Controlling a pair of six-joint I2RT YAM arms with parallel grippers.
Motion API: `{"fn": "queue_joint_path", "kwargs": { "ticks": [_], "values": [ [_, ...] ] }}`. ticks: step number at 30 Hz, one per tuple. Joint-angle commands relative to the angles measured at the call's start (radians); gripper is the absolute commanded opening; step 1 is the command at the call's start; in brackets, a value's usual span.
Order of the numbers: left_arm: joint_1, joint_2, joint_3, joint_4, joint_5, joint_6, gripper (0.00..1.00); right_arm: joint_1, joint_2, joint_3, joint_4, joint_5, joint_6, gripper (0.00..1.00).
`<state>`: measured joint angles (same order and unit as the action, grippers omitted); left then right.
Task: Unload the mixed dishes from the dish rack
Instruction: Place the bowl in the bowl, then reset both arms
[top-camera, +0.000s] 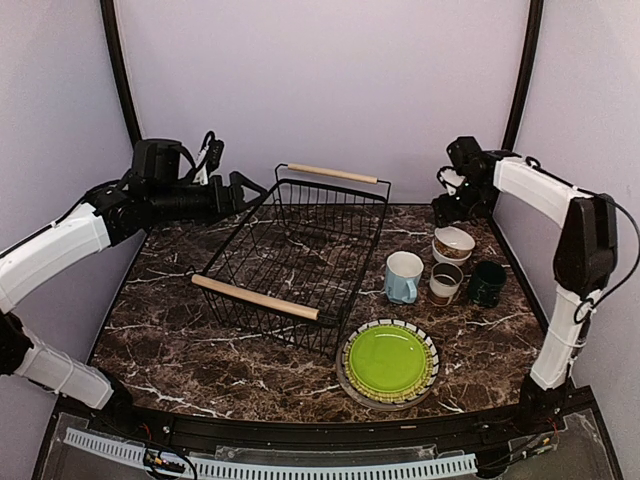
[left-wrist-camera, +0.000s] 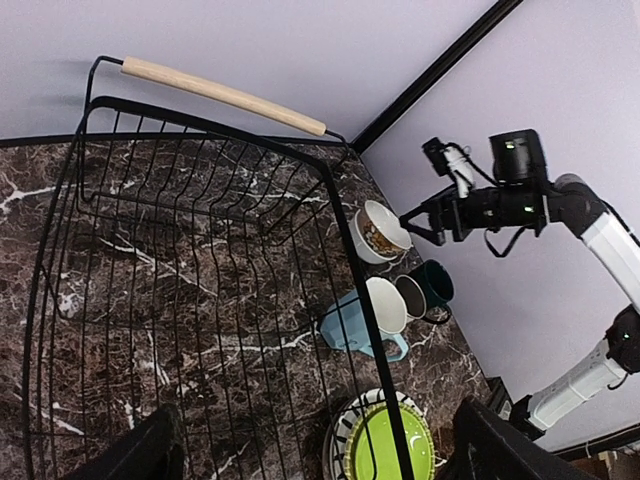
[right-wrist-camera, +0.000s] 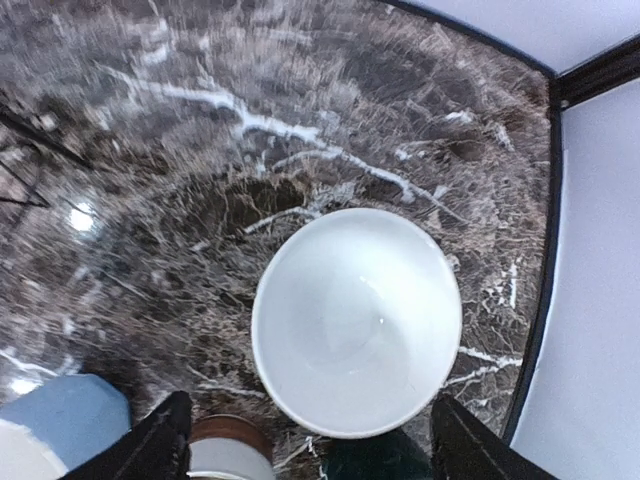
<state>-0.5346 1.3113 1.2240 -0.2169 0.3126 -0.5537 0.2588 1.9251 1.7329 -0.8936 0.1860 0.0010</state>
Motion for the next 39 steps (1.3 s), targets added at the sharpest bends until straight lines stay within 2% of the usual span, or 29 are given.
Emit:
{"fn": "queue_joint_path", "kwargs": {
  "ticks": [1, 4, 11, 16, 20, 29, 39],
  "values": [
    [0.005, -0.073, 0.029, -0.058, -0.08, 0.058, 0.93, 0.003, -0.259, -0.108, 0.134, -0.101, 0.025, 0.85],
    [0.005, -0.117, 0.024, -0.061, -0.142, 0.088, 0.93, 0.005, -0.442, -0.235, 0.242, -0.162, 0.027, 0.98],
    [0.005, -0.26, -0.02, -0.044, -0.322, 0.162, 0.94, 0.005, -0.917, -0.527, 0.479, -0.363, 0.005, 0.99],
    [0.005, -0.407, -0.112, 0.06, -0.447, 0.213, 0.97, 0.006, -1.204, -0.661, 0.613, -0.351, 0.013, 0.99],
    [0.006, -0.496, -0.171, 0.131, -0.515, 0.241, 0.97, 0.006, -1.371, -0.71, 0.698, -0.325, 0.006, 0.99],
    [0.005, -0.669, -0.246, 0.235, -0.591, 0.288, 0.97, 0.007, -1.569, -0.751, 0.847, -0.327, 0.055, 0.99],
    [0.005, -0.74, -0.279, 0.26, -0.647, 0.304, 0.98, 0.006, -1.562, -0.745, 0.85, -0.334, 0.064, 0.99]
  ]
}}
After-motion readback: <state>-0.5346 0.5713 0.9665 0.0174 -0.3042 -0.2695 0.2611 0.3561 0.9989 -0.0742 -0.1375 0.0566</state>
